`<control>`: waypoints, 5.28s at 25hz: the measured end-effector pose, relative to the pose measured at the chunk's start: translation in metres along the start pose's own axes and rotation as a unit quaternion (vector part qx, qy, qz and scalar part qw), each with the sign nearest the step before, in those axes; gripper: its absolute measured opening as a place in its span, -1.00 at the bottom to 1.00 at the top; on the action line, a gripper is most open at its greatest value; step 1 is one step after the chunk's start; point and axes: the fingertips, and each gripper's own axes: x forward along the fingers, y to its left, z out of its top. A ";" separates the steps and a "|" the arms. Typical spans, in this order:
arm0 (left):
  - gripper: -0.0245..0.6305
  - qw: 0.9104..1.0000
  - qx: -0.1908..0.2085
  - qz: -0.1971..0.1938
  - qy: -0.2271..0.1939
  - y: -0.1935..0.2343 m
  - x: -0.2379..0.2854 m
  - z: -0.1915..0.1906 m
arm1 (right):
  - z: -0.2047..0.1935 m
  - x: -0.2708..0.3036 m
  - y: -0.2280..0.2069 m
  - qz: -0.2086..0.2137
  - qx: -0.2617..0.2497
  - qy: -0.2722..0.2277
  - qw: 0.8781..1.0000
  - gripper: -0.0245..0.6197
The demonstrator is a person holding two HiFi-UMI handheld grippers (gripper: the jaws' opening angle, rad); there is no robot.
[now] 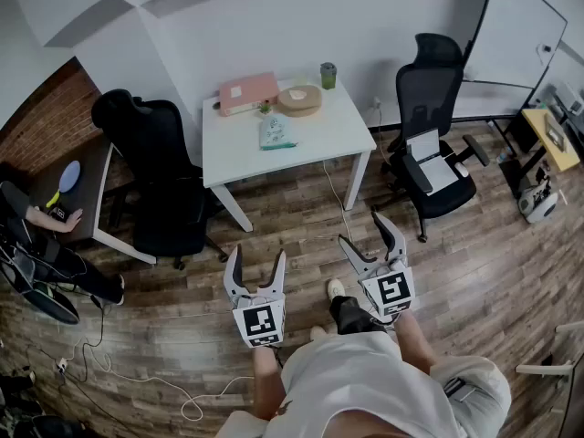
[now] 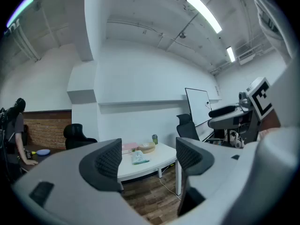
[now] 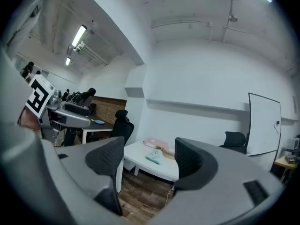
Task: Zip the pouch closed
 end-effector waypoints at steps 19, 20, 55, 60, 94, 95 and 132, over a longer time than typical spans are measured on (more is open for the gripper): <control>0.14 1.000 0.009 -0.006 0.005 0.037 0.120 -0.001 | 0.002 0.117 -0.039 0.016 0.010 -0.007 1.000 0.21; 0.14 1.000 0.009 -0.004 0.005 0.039 0.129 0.002 | 0.003 0.125 -0.045 0.018 0.010 -0.008 1.000 0.21; 0.11 0.998 0.022 0.044 0.034 0.062 0.319 0.004 | -0.023 0.308 -0.155 0.074 0.033 -0.006 0.997 0.20; 0.11 0.998 0.023 0.041 0.030 0.072 0.340 0.003 | -0.025 0.331 -0.157 0.074 0.030 -0.006 0.997 0.20; 0.10 0.999 0.005 -0.031 0.021 0.197 0.496 -0.019 | -0.018 0.504 -0.167 0.003 0.017 0.042 0.999 0.16; 0.10 0.999 0.003 -0.033 0.022 0.199 0.499 -0.021 | -0.019 0.507 -0.166 0.001 0.017 0.045 0.999 0.16; -0.03 0.989 -0.043 0.105 0.099 0.202 0.601 -0.089 | -0.089 0.643 -0.186 0.197 -0.006 0.087 0.976 -0.04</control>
